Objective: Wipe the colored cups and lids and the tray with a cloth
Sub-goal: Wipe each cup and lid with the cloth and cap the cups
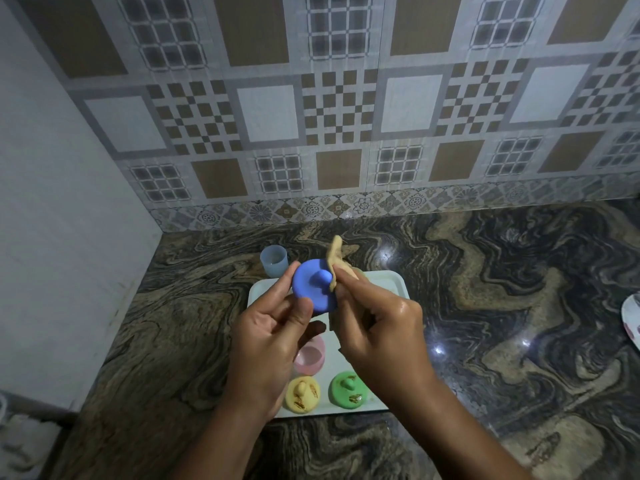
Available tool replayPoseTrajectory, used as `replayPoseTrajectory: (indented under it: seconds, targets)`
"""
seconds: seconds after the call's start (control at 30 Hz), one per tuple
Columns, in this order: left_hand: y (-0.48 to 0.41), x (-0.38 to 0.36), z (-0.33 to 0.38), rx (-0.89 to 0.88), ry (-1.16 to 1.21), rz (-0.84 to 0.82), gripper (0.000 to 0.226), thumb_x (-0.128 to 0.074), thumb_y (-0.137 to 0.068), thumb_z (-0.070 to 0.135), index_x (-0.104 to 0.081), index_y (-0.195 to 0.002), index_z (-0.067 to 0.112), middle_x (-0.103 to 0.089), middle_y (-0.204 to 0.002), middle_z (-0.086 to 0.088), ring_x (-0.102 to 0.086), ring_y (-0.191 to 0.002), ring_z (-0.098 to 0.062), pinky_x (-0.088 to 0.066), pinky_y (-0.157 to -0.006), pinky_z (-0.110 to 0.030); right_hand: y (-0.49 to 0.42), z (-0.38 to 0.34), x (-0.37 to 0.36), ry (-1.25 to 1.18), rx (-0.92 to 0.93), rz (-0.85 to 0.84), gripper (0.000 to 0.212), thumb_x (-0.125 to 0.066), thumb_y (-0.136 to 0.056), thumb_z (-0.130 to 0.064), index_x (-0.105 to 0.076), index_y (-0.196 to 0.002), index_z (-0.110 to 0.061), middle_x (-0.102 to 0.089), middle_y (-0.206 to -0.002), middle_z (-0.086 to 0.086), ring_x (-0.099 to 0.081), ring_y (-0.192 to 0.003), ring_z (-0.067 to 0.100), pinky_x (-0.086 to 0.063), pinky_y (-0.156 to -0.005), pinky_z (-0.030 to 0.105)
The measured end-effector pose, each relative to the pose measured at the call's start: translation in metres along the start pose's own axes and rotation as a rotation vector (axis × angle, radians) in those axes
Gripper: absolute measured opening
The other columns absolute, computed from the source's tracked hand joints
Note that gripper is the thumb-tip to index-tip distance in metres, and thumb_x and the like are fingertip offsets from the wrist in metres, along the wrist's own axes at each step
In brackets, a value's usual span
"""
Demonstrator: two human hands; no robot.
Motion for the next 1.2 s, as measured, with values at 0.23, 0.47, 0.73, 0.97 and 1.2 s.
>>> replayPoseTrajectory:
  seconds: [0.23,0.47,0.73,0.97,1.2]
  targets:
    - [-0.002,0.005,-0.003,0.042,0.065,0.015,0.04,-0.054,-0.088,0.022,-0.06,-0.128,0.018,-0.073,-0.116,-0.006,-0.072,-0.104,-0.021,-0.058,-0.076,-0.032,0.004,0.005,-0.005,-0.096,-0.083,-0.038,0.03,-0.061,-0.095,-0.014,-0.075,-0.121,-0.019,-0.06,-0.059,-0.029,-0.056,-0.053,-0.01,-0.042,-0.059,0.008]
    - [0.002,0.001,0.0,0.047,-0.014,-0.089,0.046,-0.066,-0.09,0.012,-0.056,-0.134,0.02,-0.073,-0.117,-0.009,-0.068,-0.111,-0.024,-0.057,-0.087,-0.036,0.001,0.003,0.004,-0.063,-0.062,-0.012,0.03,-0.063,-0.095,-0.01,-0.076,-0.121,-0.014,-0.068,-0.063,-0.012,-0.049,-0.064,-0.026,-0.038,-0.068,-0.002]
    - [-0.005,0.009,-0.005,0.12,0.104,0.024,0.036,-0.06,-0.085,0.019,-0.064,-0.12,0.016,-0.074,-0.114,-0.009,-0.072,-0.098,-0.017,-0.057,-0.068,-0.029,0.002,0.028,-0.008,-0.324,-0.357,-0.053,0.036,-0.059,-0.092,-0.044,-0.075,-0.12,-0.029,-0.078,-0.096,0.011,-0.069,-0.076,0.016,-0.057,-0.062,0.05]
    - [-0.009,0.022,-0.009,0.106,0.088,0.137,0.022,-0.058,-0.093,0.004,-0.067,-0.107,0.019,-0.077,-0.102,0.001,-0.072,-0.083,-0.008,-0.055,-0.06,-0.023,0.0,0.033,-0.012,-0.475,-0.433,-0.097,0.026,-0.057,-0.103,-0.015,-0.075,-0.122,-0.017,-0.08,-0.104,-0.003,-0.072,-0.096,0.007,-0.057,-0.083,0.034]
    - [-0.011,0.024,-0.003,0.1,0.16,0.147,0.033,-0.062,-0.088,0.006,-0.064,-0.116,0.022,-0.078,-0.089,-0.001,-0.072,-0.076,-0.008,-0.055,-0.058,-0.022,0.003,0.038,-0.02,-0.47,-0.466,-0.128,0.035,-0.059,-0.095,-0.035,-0.074,-0.123,-0.021,-0.08,-0.106,-0.003,-0.074,-0.096,0.013,-0.058,-0.083,0.038]
Point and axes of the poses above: each hand's wrist, its own y-axis away from the middle knuckle, its own x-axis out of the back of the hand, z = x × y, the point moved 8 cm from there along -y, towards the middle knuckle
